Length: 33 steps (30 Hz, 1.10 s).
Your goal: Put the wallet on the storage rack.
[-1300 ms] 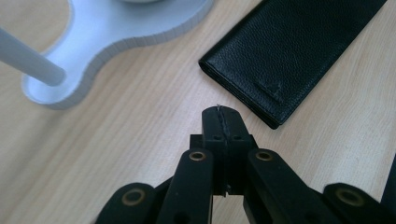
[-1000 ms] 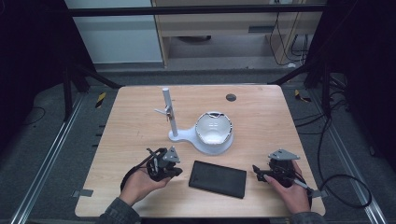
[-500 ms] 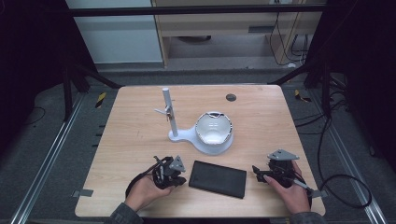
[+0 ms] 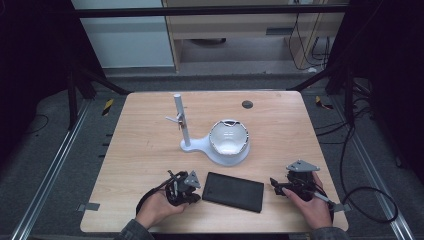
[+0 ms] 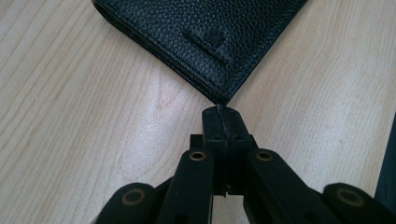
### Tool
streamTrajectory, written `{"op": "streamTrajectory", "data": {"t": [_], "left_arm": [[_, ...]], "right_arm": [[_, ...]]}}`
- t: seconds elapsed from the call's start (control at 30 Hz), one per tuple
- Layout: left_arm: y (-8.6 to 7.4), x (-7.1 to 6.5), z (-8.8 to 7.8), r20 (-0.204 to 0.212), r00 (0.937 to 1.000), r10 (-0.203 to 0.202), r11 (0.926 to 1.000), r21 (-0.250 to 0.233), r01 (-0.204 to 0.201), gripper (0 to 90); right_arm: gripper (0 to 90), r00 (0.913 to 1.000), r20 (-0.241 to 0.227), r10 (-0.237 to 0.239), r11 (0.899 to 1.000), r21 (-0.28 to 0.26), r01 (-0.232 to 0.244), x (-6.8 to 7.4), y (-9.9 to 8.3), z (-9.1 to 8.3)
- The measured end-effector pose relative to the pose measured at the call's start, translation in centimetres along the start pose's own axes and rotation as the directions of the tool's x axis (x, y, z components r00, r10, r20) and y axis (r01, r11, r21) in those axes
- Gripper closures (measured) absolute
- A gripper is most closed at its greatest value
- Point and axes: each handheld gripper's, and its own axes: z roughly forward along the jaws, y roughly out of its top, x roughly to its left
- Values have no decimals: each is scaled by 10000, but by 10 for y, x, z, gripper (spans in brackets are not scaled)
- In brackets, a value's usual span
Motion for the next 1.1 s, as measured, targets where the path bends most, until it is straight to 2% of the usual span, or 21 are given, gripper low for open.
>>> {"op": "streamTrajectory", "data": {"t": [0.27, 0.67, 0.93, 1.03, 1.1], "left_arm": [[2, -2, 2, 110, 9999, 0, 9999, -131, 2, 900], [2, -4, -2, 30, 10000, 28, 9995, -321, -27, 899], [1, -2, -3, 34, 10000, -19, 9980, -638, 21, 899], [1, -2, -4, -11, 10000, -62, 9960, -889, 61, 899], [1, -2, -4, -66, 9999, -130, 9934, -1137, 122, 899]], "right_arm": [[94, 10000, 36, 56, 10000, -11, -56, 0, 0, -1], [95, 10000, -31, 75, 10000, -3, -75, 1, 1, -1], [95, 10000, 12, -85, 10000, -37, 85, 1, 0, -1], [95, 10000, -81, 54, 10000, -41, -54, 3, 1, -2], [95, 9999, -123, -95, 9999, -145, 93, 4, 1, -4]]}}
